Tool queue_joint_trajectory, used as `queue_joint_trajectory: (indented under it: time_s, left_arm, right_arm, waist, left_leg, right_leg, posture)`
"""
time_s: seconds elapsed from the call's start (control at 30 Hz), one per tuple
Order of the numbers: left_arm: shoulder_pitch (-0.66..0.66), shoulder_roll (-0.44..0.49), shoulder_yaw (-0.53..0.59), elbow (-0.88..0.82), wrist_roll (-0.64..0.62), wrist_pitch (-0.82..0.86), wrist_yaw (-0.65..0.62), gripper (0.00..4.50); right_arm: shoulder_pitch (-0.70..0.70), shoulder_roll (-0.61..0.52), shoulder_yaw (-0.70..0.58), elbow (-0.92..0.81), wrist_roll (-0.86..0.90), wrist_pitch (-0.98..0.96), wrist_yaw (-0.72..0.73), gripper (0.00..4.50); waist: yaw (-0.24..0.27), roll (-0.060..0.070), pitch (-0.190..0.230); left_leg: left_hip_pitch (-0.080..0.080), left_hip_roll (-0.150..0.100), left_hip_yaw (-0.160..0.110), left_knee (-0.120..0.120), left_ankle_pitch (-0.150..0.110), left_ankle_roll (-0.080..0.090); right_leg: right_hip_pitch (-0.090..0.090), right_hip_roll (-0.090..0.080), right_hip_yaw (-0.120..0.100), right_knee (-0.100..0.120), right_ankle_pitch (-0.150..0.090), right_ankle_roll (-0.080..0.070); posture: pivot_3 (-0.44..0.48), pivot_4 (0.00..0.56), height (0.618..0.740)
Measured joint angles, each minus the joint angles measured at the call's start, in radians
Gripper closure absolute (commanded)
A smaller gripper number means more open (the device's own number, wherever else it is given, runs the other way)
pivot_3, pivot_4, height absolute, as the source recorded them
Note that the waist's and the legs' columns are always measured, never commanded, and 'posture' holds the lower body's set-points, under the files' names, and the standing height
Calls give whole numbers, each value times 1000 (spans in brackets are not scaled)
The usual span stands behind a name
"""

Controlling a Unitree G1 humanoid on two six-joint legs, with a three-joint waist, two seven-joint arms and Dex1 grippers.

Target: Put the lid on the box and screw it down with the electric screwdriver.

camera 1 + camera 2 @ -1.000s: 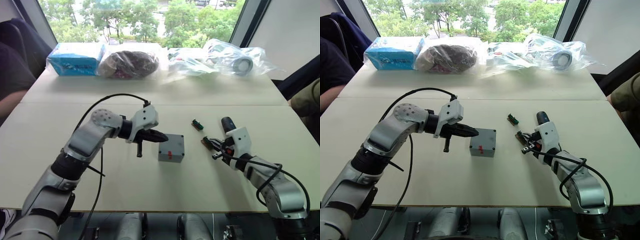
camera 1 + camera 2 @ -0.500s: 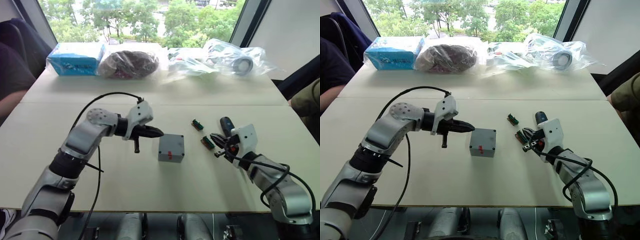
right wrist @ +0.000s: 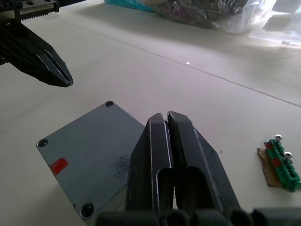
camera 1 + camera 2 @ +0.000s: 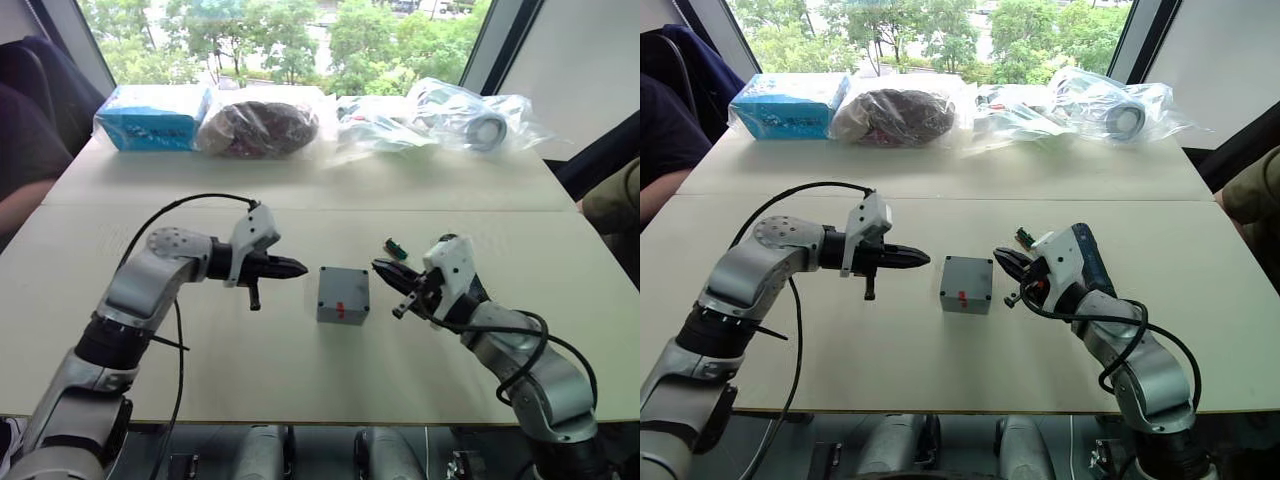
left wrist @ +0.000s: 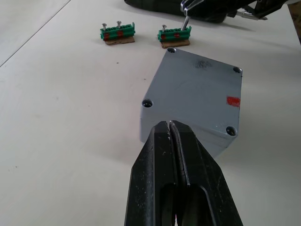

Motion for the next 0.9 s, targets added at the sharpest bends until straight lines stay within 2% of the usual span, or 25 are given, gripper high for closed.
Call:
queue_joint_trajectory:
  time_s: [0.37, 0.9]
  left_arm:
    - [32, -9, 27, -66, -45, 64, 65, 4500]
    - [32, -8, 23, -72, -46, 64, 81, 4500]
  right_arm:
    - [-24, 8, 38, 82, -40, -55, 14, 4471]
    - [-29, 24, 45, 86, -50, -58, 16, 4471]
  waist:
    - [-1, 0, 0]
    - [-1, 0, 0]
  left_leg:
    - [0, 0, 0, 0, 0, 0]
    - [0, 0, 0, 0, 0, 0]
  right_leg:
    - [0, 0, 0, 0, 0, 0]
    - [0, 0, 0, 0, 0, 0]
  posture:
    - [0, 150, 740]
    - [0, 150, 740]
